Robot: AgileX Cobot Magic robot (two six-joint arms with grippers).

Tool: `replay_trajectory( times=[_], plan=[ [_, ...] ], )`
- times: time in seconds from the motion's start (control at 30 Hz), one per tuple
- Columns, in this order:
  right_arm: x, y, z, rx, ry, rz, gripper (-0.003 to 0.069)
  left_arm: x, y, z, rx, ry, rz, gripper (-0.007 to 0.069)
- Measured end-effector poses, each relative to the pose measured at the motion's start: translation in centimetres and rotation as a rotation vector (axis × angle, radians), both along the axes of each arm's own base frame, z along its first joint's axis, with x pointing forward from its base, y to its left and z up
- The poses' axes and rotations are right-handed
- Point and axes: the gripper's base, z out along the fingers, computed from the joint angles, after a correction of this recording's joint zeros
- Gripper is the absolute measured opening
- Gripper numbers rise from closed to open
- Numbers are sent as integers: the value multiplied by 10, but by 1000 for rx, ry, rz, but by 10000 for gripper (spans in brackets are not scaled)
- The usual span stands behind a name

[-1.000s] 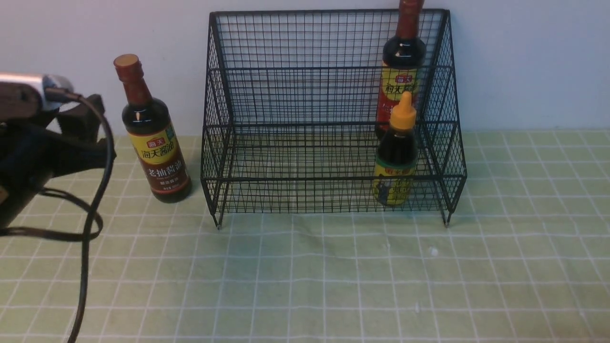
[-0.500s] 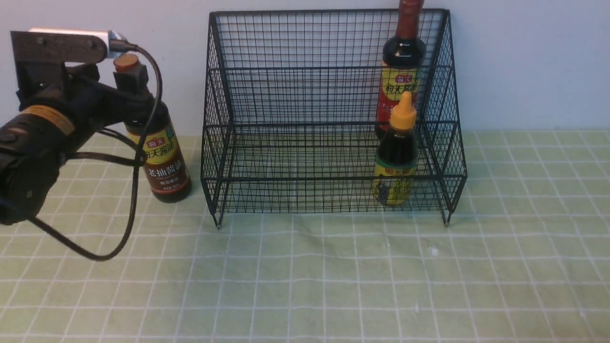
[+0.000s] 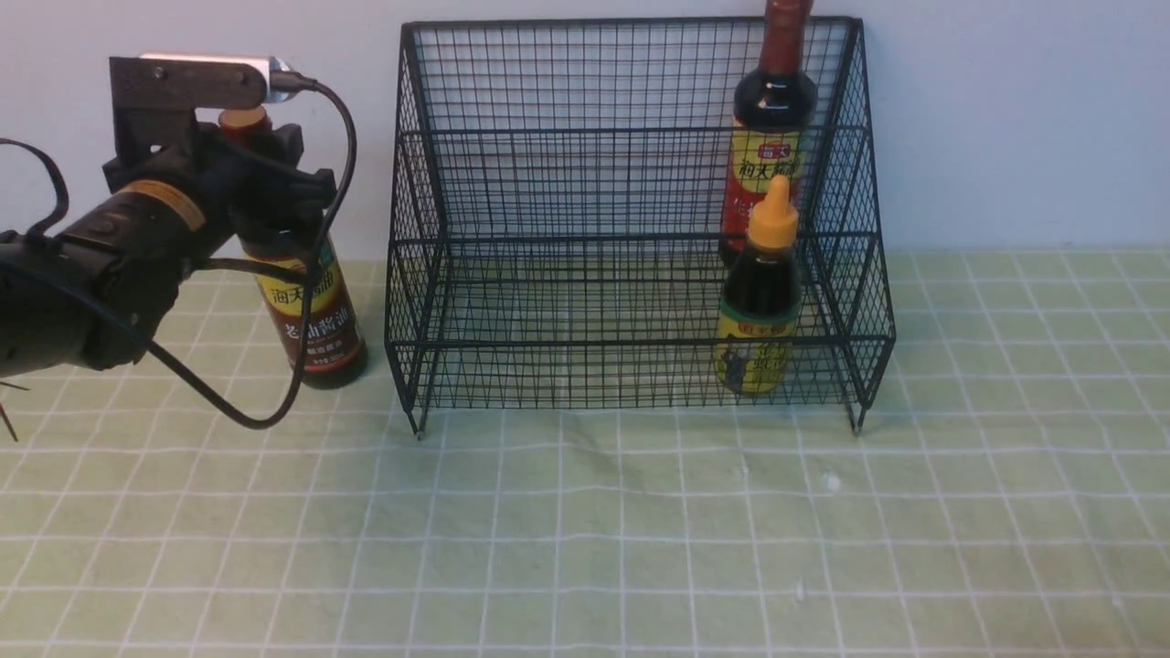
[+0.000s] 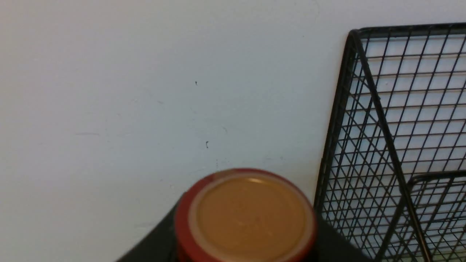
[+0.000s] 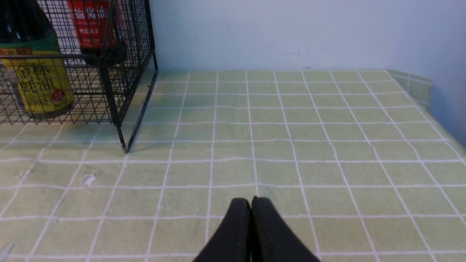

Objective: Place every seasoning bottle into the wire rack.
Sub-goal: Use the left arm to grab the condiment bottle closest to it, then use the left arm to put the condiment bottle back on the shelf

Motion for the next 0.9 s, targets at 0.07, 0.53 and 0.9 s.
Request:
replay_trajectory(
  times=[0.07, 0.53, 0.9],
  plan=[
    [0, 0, 0, 0, 0, 0, -13, -4, 0, 5, 9, 22, 6, 258],
    [0, 0, 0, 0, 0, 0, -13, -59, -3, 169, -35, -346, 9, 258],
    [0, 0, 0, 0, 0, 0, -14, -32, -69, 186, -106, -387, -166, 258]
  ],
)
